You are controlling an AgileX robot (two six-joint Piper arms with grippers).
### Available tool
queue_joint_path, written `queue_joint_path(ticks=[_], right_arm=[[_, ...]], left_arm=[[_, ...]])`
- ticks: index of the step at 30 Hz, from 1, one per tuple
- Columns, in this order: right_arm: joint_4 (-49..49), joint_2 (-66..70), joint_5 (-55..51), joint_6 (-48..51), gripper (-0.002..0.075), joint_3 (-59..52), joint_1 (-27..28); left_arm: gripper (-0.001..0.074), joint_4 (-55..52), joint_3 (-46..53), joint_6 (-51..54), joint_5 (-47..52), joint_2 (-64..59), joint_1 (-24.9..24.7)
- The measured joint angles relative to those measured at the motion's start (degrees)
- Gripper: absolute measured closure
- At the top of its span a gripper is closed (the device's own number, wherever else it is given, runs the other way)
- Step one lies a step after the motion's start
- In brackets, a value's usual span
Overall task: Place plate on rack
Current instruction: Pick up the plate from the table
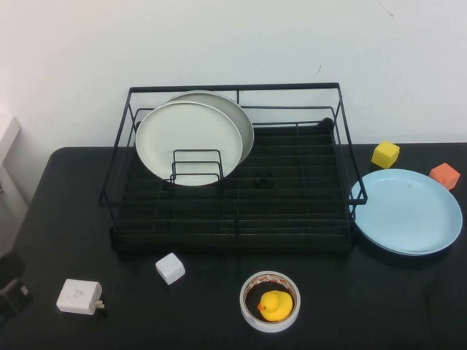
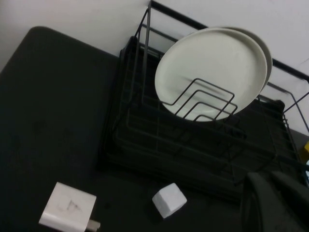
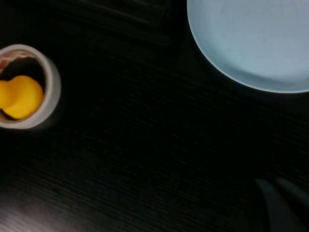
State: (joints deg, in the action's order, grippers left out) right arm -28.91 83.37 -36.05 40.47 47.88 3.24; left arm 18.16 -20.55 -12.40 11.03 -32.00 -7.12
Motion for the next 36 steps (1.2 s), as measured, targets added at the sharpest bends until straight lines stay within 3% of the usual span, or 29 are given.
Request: queue_joint_path(ticks=[8, 11, 16, 19, 36], right_arm=[[-0.03, 21.02, -5.44, -6.08, 0.0711, 13.40, 0.27], [-0.03, 25.11, -5.64, -9.78, 0.0641, 17.27, 0.49], [1.18, 26.21, -4.28, -17.68, 0.0453, 21.60, 2.34], [2.44, 26.46, -3.05, -20.96, 0.0407, 22.00, 3.81], [1.30, 33.69, 3.27, -22.05, 0.0388, 22.00, 4.92]], left_arm=[[0.0737, 0.09, 0.00, 1.42, 1.70, 0.00, 0.00], [0.0737, -0.01, 0.00, 1.53, 1.80, 0.00, 0.00], [0.0737, -0.01, 0.00, 1.75, 1.92, 0.00, 0.00], [0.0737, -0.01, 0.00, 1.75, 1.92, 0.00, 0.00], [0.0737, 1.46, 1.62, 2.06, -0.53, -0.13, 0.00]])
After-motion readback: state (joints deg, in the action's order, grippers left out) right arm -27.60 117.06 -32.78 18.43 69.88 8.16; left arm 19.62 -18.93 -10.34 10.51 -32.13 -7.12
